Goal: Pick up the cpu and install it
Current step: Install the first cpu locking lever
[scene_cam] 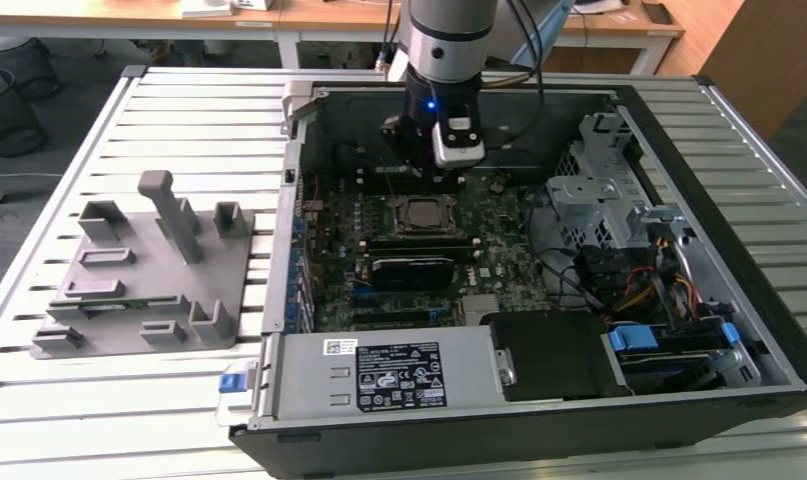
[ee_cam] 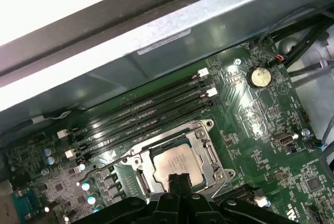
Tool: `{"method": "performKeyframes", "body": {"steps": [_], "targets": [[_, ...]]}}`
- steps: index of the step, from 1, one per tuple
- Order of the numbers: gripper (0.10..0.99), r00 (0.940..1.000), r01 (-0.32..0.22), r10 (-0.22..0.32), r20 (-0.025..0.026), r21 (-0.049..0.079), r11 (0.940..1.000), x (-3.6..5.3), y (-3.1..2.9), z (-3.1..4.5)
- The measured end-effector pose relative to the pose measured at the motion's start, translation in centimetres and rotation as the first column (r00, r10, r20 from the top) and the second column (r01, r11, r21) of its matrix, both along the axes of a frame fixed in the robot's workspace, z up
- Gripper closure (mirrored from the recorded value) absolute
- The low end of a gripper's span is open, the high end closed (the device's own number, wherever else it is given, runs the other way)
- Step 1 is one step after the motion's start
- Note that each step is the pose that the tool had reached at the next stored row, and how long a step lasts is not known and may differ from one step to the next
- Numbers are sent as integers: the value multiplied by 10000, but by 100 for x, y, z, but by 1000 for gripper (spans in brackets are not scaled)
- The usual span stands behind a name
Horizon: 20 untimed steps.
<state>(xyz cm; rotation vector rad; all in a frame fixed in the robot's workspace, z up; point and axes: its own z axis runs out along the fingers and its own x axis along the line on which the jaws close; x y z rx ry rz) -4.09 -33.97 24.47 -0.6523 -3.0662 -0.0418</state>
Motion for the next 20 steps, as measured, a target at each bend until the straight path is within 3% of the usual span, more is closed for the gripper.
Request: {"method": "performKeyframes", "body": {"steps": [20], "targets": [[980,9914,-1310,1310,0,0,9914,0,-2,2]]}}
